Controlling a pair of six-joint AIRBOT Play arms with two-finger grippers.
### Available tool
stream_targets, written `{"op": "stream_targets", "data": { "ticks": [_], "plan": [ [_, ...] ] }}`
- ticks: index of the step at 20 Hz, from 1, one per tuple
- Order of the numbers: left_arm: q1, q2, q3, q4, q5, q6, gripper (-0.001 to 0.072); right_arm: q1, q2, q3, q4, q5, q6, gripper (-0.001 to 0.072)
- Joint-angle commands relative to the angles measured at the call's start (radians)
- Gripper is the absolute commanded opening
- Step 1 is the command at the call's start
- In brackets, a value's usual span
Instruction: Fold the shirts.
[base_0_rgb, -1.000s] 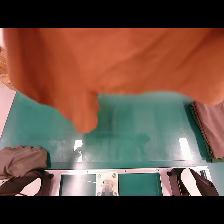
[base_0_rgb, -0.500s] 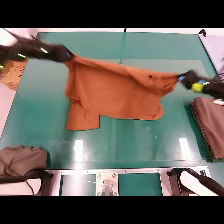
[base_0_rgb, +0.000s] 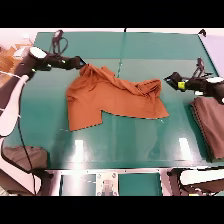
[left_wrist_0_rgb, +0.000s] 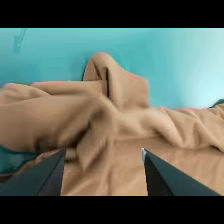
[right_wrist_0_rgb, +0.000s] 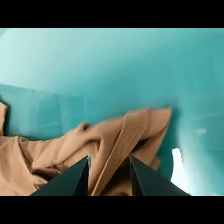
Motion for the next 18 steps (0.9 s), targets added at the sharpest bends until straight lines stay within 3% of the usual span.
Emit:
{"op": "stream_targets", "data": {
  "ticks": [1, 3, 5, 7, 11, 16, 17, 18],
  "plan": [
    [0.111, -0.012, 0.145, 0.043, -0.314, -0.074, 0.0541, -0.135, 0.012, 0.062, -0.048, 0.253, 0.005, 0.0293],
    [0.186, -0.012, 0.177, 0.045, -0.471, -0.114, 0.0541, -0.221, 0.053, 0.004, -0.127, 0.389, 0.034, 0.0288],
    [0.241, -0.013, 0.167, 0.077, -0.559, -0.163, 0.0541, -0.276, 0.109, -0.123, -0.205, 0.420, 0.053, 0.0296],
    [0.271, -0.013, 0.151, 0.126, -0.591, -0.197, 0.0541, -0.307, 0.138, -0.243, -0.238, 0.397, 0.055, 0.0373],
    [0.281, -0.015, 0.151, 0.157, -0.632, -0.208, 0.0541, -0.269, 0.095, -0.365, -0.237, 0.342, 0.054, 0.0374],
    [0.281, -0.015, 0.151, 0.158, -0.647, -0.222, 0.0540, -0.140, 0.001, -0.347, -0.214, 0.307, 0.027, 0.0371],
    [0.281, -0.015, 0.151, 0.165, -0.655, -0.223, 0.0541, -0.125, -0.001, -0.337, -0.214, 0.309, 0.024, 0.0358],
    [0.281, -0.015, 0.151, 0.179, -0.664, -0.229, 0.0541, -0.120, -0.001, -0.322, -0.214, 0.318, 0.024, 0.0282]
  ]
}}
